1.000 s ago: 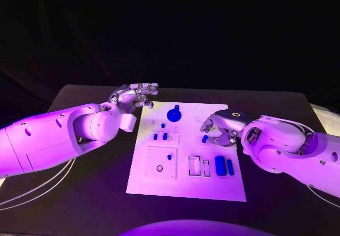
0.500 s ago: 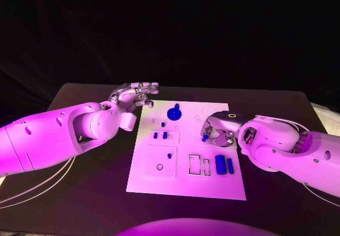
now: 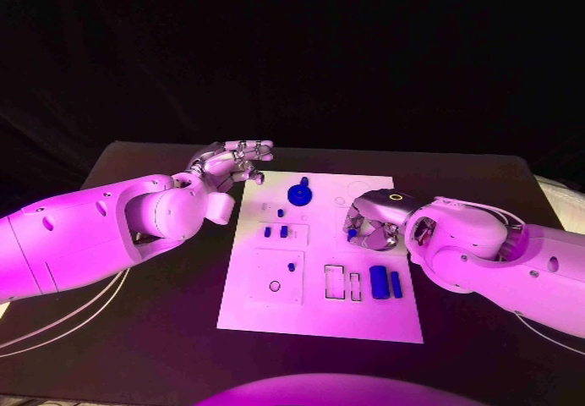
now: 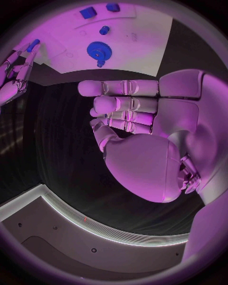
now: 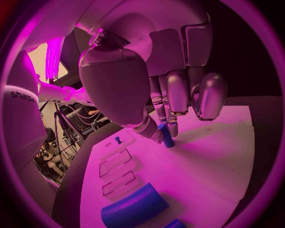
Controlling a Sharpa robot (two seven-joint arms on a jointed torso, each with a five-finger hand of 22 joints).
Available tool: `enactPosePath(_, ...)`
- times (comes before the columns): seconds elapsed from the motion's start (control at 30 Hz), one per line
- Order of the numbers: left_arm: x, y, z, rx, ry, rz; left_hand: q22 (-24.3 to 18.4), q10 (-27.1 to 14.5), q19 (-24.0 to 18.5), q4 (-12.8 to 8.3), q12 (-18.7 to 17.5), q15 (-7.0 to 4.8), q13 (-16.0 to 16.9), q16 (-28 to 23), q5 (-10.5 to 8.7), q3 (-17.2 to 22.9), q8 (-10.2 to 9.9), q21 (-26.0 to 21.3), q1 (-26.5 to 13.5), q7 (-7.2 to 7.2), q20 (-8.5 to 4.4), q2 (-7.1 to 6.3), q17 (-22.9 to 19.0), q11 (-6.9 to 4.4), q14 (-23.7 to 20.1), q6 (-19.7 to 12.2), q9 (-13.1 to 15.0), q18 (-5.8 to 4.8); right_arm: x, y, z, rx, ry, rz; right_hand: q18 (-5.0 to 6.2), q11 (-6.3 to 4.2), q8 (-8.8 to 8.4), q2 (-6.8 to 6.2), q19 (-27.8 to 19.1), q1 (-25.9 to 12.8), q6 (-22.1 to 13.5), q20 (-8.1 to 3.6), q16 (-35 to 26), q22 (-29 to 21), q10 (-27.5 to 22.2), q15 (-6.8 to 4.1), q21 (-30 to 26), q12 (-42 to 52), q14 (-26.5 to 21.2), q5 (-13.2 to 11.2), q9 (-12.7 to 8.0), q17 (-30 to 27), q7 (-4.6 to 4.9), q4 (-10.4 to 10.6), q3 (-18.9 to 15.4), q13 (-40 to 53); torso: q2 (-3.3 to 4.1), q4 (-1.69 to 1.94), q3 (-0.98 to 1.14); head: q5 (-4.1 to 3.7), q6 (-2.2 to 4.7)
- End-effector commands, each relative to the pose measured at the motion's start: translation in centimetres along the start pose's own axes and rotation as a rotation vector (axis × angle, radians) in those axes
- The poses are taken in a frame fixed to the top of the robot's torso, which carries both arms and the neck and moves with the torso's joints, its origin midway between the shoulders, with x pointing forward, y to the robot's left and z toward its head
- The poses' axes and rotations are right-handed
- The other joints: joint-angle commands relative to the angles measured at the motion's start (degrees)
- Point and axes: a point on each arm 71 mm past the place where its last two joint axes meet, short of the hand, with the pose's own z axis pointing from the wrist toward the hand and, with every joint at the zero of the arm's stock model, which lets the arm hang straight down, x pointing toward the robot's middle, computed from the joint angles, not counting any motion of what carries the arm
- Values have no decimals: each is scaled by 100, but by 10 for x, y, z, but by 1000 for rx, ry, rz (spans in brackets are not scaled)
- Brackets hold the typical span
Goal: Assemble the parts on the task board
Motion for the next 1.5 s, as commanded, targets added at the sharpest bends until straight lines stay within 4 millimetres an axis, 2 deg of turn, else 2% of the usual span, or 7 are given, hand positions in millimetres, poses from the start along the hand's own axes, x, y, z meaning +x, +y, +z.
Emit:
enactPosePath(0.03, 3, 0, 0, 4, 25, -2, -5, -37, -35, -34, 19, 4, 5, 16, 11, -15, 25, -37, 19, 11, -6, 5, 1, -6, -45, -34, -5, 75, 2, 0, 0, 13, -9, -9, 9, -6, 42, 68, 24, 2, 92, -41, 46, 46, 84, -57, 48, -14, 202, -51, 21, 42, -9, 19, 62, 11, -2, 4, 2, -7, -9)
enactPosePath(0.3, 2, 0, 0, 3, 22, -1, -5, -37, -35, -34, 19, 4, 5, 16, 11, -15, 25, -37, 19, 11, -6, 5, 1, -6, -45, -34, -5, 75, -7, 4, -10, -14, -81, 41, -36, -58, 103, 201, 122, 146, 253, -76, 192, 277, 227, -102, 198, -40, 249, -112, 69, 224, -57, -51, 267, 11, -2, 0, 4, -5, -5)
enactPosePath(0.57, 2, 0, 0, 4, 23, -1, -8, -48, -36, -37, 29, 5, 8, 14, 12, -14, 29, -42, 20, 12, -5, 8, -8, -4, -50, -41, -6, 76, -27, 9, -22, -42, -159, 91, -48, -59, 98, 216, 147, 232, 270, -85, 229, 343, 272, -105, 245, -76, 256, -119, 86, 259, -43, -148, 385, 7, -5, 2, -1, -13, 13)
enactPosePath(0.73, 2, 0, 0, 4, 24, -2, -8, -48, -36, -37, 29, 5, 8, 14, 12, -14, 29, -42, 20, 12, -5, 8, -8, -4, -50, -41, -6, 76, -32, 23, -24, -89, -167, 138, -47, -54, 93, 205, 144, 239, 267, -85, 226, 338, 273, -103, 243, -87, 254, -116, 87, 251, -37, -167, 402, 5, -5, 4, 3, 6, 5)
enactPosePath(0.83, 2, 1, 1, 4, 24, -2, -8, -48, -36, -37, 29, 5, 8, 14, 12, -14, 29, -42, 20, 12, -5, 8, -8, -4, -50, -41, -6, 76, -32, 37, -21, -129, -153, 163, -45, -47, 88, 190, 138, 226, 262, -85, 220, 324, 271, -99, 235, -98, 250, -114, 88, 239, -30, -172, 404, 4, -2, -10, 4, 42, 3)
enactPosePath(1.2, 7, 2, 2, 2, 36, -5, -12, -56, -37, -42, 38, 5, 10, 17, 13, -11, 33, -50, 25, 12, -4, 11, -6, -4, -51, -45, -6, 77, -10, 98, -1, -304, -71, 230, -33, -33, 72, 164, 111, 173, 247, -79, 189, 262, 261, -87, 199, -129, 237, -93, 89, 186, -17, -166, 399, 1, -2, 20, -7, 86, -20)
enactPosePath(1.5, 10, 3, 3, 2, 40, -6, -12, -56, -37, -42, 38, 5, 10, 17, 13, -11, 33, -50, 25, 12, -4, 11, -6, -4, -51, -45, -6, 77, 16, 117, 11, -358, 3, 218, -29, -27, 62, 156, 101, 148, 235, -75, 173, 241, 251, -82, 186, -147, 230, -81, 89, 160, -13, -161, 394, -1, 0, 0, -11, 154, -59)
